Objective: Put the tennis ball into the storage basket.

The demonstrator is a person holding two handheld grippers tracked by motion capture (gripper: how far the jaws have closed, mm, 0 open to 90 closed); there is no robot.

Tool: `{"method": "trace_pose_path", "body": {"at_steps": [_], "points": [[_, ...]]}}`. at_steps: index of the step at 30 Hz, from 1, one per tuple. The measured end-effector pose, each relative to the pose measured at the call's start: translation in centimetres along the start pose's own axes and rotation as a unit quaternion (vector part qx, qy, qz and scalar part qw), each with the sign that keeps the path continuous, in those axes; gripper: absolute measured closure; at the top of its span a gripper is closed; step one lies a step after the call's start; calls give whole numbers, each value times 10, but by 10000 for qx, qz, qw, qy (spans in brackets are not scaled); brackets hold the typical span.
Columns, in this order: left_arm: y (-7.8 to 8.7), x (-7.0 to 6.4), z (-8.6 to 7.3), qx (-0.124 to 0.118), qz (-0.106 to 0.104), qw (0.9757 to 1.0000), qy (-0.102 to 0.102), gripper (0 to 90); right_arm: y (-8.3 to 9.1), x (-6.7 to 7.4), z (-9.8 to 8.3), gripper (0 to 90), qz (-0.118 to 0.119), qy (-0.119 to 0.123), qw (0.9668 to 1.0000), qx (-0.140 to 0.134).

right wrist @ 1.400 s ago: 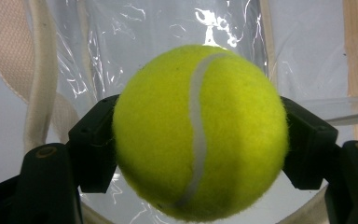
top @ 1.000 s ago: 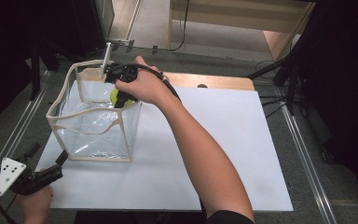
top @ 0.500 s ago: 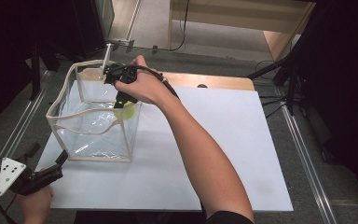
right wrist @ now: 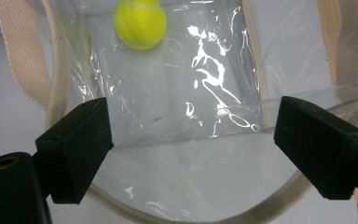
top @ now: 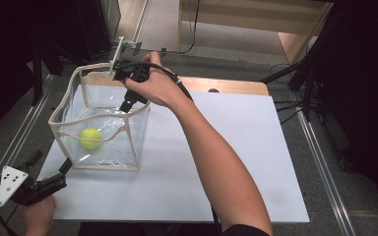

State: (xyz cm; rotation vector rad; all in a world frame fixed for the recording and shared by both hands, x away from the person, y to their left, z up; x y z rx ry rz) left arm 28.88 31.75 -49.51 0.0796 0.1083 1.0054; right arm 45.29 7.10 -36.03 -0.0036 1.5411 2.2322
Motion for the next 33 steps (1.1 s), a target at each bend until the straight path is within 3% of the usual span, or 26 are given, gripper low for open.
{"method": "trace_pose_path", "body": {"at_steps": [20, 33], "points": [[0, 0, 0, 22, 11, 10000, -1, 69, 25, -7, -15, 103, -127, -61, 9998, -126], [-1, -1, 0, 12, -4, 10000, -26, 69, 34, -3, -40, 103, -231, -116, 9996, -90]]}}
Point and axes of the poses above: each handheld gripper's, and its own axes: y roughly backward along the jaws, z roughly out of its top, x roughly to its left, the point moved 7 cm from there along -y, roughly forward along the jaws, and after that the axes turned 14 degrees about -z, right-handed, at the moved point
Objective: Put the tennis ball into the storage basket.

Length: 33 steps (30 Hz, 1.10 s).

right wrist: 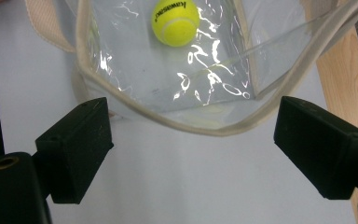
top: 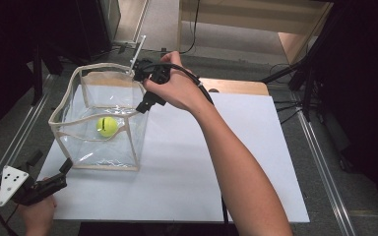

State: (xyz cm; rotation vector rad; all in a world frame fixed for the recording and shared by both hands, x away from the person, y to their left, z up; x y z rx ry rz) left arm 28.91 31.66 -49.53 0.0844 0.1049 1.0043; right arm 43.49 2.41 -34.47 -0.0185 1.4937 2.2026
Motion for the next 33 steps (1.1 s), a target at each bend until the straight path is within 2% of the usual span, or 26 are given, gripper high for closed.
{"method": "trace_pose_path", "body": {"at_steps": [7, 33], "points": [[0, 0, 0, -1, 4, 10000, 8, 69, 0, 3, -17, 103, -23, -85, 10000, 32], [0, 0, 0, 39, 21, 10000, -11, 69, -22, 23, -88, 103, -95, -362, 9992, 116]]}}
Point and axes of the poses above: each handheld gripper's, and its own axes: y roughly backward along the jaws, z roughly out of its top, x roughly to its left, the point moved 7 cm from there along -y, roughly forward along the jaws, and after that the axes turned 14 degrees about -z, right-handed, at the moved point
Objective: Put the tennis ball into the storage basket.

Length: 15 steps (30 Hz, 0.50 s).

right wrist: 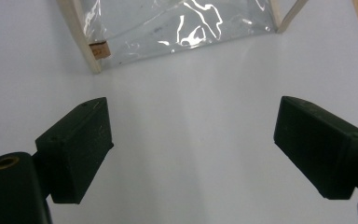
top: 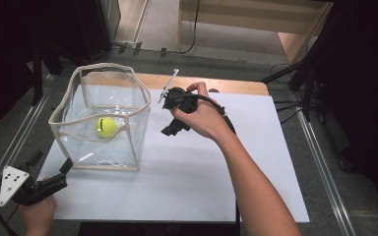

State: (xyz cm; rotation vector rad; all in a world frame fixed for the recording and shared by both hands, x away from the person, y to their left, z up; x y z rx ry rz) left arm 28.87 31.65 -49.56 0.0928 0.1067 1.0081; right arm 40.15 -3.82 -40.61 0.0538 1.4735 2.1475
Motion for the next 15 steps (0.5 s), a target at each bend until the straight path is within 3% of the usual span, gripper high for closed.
{"method": "trace_pose_path", "body": {"at_steps": [10, 15], "points": [[0, 0, 0, 26, -1, 10000, -20, 69, -11, 9, -30, 94, -16, -233, 9997, 51], [0, 0, 0, 34, 11, 10000, -21, 69, -11, 13, -39, 5, 3, -282, 9996, 34]]}}
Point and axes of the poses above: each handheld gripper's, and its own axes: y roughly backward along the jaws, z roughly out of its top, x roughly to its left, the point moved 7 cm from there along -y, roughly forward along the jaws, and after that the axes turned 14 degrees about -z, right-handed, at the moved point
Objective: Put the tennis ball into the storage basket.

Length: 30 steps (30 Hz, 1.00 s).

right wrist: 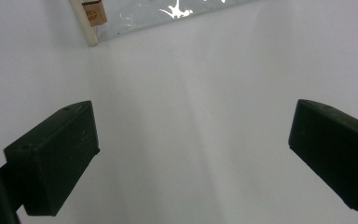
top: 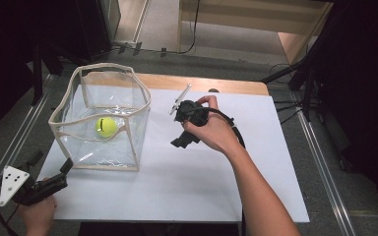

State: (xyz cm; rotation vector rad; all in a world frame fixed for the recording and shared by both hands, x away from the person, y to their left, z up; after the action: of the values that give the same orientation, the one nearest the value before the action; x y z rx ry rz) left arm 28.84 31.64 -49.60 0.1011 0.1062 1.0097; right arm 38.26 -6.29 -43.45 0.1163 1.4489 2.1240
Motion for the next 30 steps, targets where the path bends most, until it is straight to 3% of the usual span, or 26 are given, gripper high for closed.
{"method": "trace_pose_path", "body": {"at_steps": [4, 8, 21, 30], "points": [[0, 0, 0, -2, -6, 10000, 4, 69, -1, 1, -5, 5, -34, -11, 10000, -88], [0, 0, 0, 2, -10, 10000, 3, 69, -4, 6, -12, 5, -9, -245, 9996, -106], [0, 0, 0, 5, 0, 10000, -4, 69, -16, 10, -44, 5, -62, -590, 9977, -337], [0, 0, 0, 7, 4, 10000, -8, 69, -20, 13, -66, 5, -149, -928, 9938, -589]]}}
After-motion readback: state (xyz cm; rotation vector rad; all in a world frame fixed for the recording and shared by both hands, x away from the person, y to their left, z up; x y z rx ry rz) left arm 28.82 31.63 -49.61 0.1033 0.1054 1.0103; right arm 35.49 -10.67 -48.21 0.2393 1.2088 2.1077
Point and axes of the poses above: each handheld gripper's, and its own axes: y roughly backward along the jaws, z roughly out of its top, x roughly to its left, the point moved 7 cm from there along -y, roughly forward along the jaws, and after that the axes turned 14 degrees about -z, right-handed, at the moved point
